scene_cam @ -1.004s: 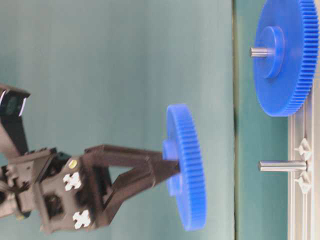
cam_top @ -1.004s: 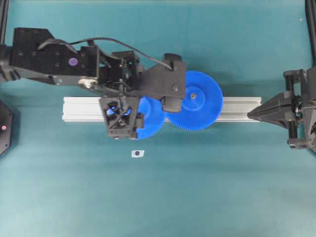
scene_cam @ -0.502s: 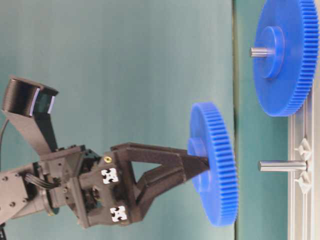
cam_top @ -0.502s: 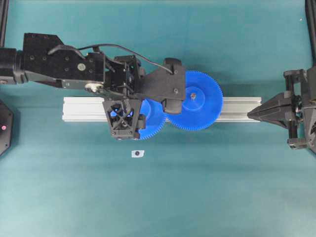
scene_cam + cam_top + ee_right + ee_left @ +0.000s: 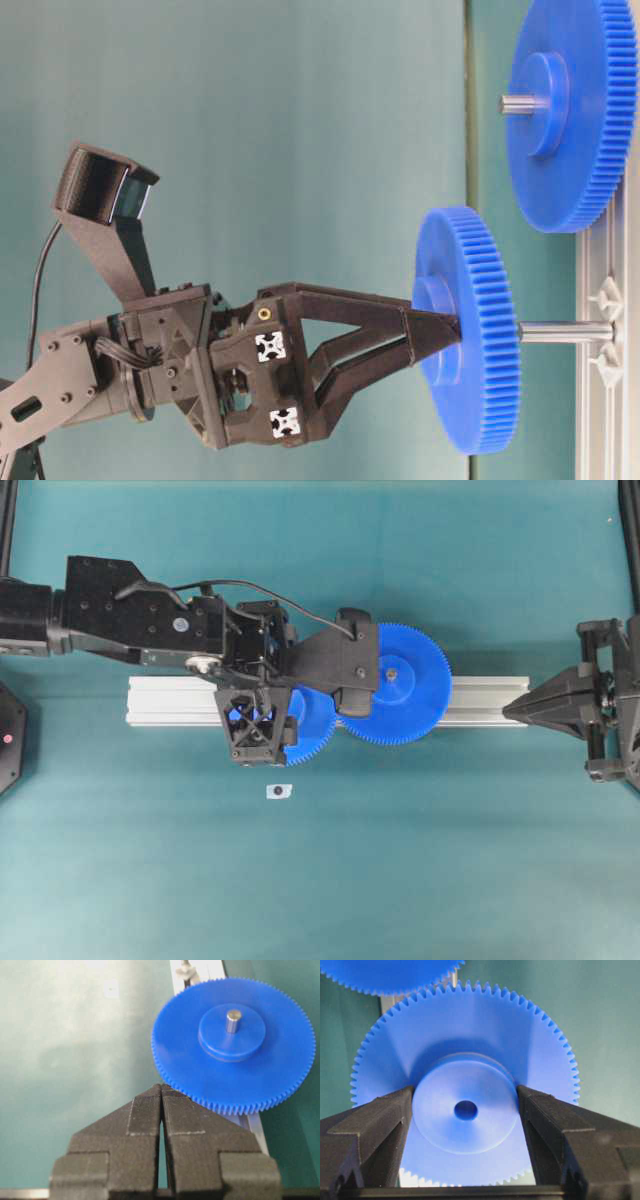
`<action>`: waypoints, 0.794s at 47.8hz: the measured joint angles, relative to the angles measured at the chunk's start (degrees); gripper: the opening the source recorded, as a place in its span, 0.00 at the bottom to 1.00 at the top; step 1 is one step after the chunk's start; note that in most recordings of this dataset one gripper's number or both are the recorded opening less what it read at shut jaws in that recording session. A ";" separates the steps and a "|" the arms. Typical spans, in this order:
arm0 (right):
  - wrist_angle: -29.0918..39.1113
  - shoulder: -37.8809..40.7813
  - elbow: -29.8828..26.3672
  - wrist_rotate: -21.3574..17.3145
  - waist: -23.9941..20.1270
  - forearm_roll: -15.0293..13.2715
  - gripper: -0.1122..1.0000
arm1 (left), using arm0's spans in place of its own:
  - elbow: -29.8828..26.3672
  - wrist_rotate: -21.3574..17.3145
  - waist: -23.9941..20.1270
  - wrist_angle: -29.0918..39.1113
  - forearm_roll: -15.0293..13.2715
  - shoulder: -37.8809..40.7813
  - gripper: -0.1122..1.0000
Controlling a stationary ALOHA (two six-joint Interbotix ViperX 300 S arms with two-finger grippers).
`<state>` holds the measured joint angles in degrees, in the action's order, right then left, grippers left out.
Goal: Insert the small gear onto the shaft.
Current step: 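Align the gear's center hole with the left shaft tip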
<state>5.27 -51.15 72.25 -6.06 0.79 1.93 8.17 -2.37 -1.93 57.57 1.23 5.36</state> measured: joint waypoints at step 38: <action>0.00 -0.35 0.00 0.00 0.09 0.00 0.13 | 0.53 -0.18 -0.79 -0.35 0.00 2.46 0.73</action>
<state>5.27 -51.50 72.25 -6.06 0.88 1.93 8.70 -2.55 -2.72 57.22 1.23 7.82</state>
